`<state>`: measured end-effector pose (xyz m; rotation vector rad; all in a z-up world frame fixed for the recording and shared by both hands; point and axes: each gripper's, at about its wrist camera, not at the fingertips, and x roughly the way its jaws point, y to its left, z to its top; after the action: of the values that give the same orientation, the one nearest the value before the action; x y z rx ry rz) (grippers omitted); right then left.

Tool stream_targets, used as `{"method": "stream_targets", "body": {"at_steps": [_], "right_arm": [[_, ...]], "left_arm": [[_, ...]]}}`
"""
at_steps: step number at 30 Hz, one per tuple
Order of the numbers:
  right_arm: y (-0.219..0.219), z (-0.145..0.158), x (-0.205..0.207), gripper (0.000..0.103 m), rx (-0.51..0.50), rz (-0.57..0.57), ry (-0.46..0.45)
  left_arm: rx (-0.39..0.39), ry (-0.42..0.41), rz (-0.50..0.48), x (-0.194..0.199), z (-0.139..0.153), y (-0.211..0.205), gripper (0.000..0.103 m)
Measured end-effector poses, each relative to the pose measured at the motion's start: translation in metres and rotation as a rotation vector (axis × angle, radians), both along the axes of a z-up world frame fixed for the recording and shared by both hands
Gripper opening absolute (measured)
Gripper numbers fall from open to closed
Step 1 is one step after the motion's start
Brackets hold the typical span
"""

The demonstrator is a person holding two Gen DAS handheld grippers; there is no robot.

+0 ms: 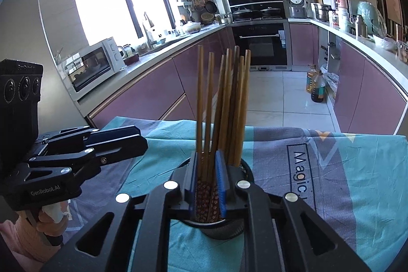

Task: Organize utensils
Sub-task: 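Lift both chopsticks upright and lower them into the mesh cup, releasing, then move both open grippers back to the last two chopsticks on the cloth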

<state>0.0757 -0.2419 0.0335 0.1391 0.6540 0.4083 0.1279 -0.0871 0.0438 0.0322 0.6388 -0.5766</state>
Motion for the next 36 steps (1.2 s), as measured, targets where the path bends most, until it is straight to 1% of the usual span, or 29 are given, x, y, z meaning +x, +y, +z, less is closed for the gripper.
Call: {"method": "stream_targets", "body": {"at_steps": [1,2,4,5,6,7,8,9,10,11,13,16,19,21,23,26,29,30,32,36], "right_arm": [[0.001,0.001,-0.004,0.023,0.000,0.004,-0.010],[0.003,0.003,-0.011,0.028,-0.003,0.008,-0.025],[0.006,0.007,-0.023,0.029,-0.001,0.030,-0.046],[0.007,0.008,-0.028,0.030,0.002,0.041,-0.052],[0.009,0.008,-0.033,0.033,0.001,0.054,-0.058],[0.013,0.009,-0.040,0.035,-0.002,0.070,-0.064],[0.015,0.008,-0.044,0.038,-0.005,0.081,-0.063],[0.019,0.006,-0.048,0.039,-0.010,0.095,-0.059],[0.023,0.004,-0.052,0.040,-0.015,0.109,-0.053],[0.029,0.000,-0.056,0.041,-0.022,0.126,-0.043],[0.041,-0.013,-0.061,0.042,-0.059,0.144,-0.017],[0.054,-0.035,-0.060,0.043,-0.080,0.163,0.047],[0.063,-0.056,-0.057,0.043,-0.103,0.167,0.104],[0.067,-0.066,-0.056,0.043,-0.098,0.175,0.138],[0.072,-0.076,-0.054,0.043,-0.117,0.172,0.163],[0.078,-0.087,-0.053,0.043,-0.132,0.171,0.193],[0.081,-0.093,-0.053,0.042,-0.142,0.160,0.210],[0.081,-0.095,-0.054,0.039,-0.141,0.156,0.215],[0.082,-0.097,-0.054,0.035,-0.144,0.148,0.224],[0.083,-0.101,-0.055,0.031,-0.144,0.144,0.233]], "left_arm": [[-0.003,-0.015,0.006,-0.005,0.001,0.004,0.035],[-0.007,-0.026,0.008,-0.010,0.002,0.008,0.044],[-0.022,-0.040,0.022,-0.022,0.000,0.018,0.050],[-0.028,-0.048,0.028,-0.027,0.000,0.023,0.056],[-0.029,-0.053,0.036,-0.032,-0.002,0.028,0.059],[-0.026,-0.057,0.055,-0.036,-0.003,0.033,0.066],[-0.022,-0.064,0.076,-0.041,-0.007,0.039,0.068],[-0.020,-0.064,0.081,-0.046,-0.010,0.044,0.069],[-0.018,-0.061,0.087,-0.048,-0.012,0.047,0.072],[-0.015,-0.056,0.112,-0.052,-0.017,0.053,0.080],[-0.013,-0.050,0.142,-0.058,-0.026,0.063,0.087],[0.025,-0.040,0.208,-0.065,-0.043,0.074,0.094],[0.083,-0.023,0.255,-0.071,-0.064,0.080,0.094],[0.092,0.009,0.266,-0.073,-0.076,0.084,0.094],[0.112,0.031,0.281,-0.074,-0.087,0.086,0.094],[0.119,0.069,0.288,-0.072,-0.100,0.082,0.094],[0.136,0.080,0.288,-0.072,-0.106,0.080,0.094],[0.139,0.083,0.286,-0.072,-0.106,0.078,0.093],[0.146,0.088,0.278,-0.072,-0.110,0.076,0.090],[0.159,0.100,0.257,-0.072,-0.114,0.070,0.085]]}}
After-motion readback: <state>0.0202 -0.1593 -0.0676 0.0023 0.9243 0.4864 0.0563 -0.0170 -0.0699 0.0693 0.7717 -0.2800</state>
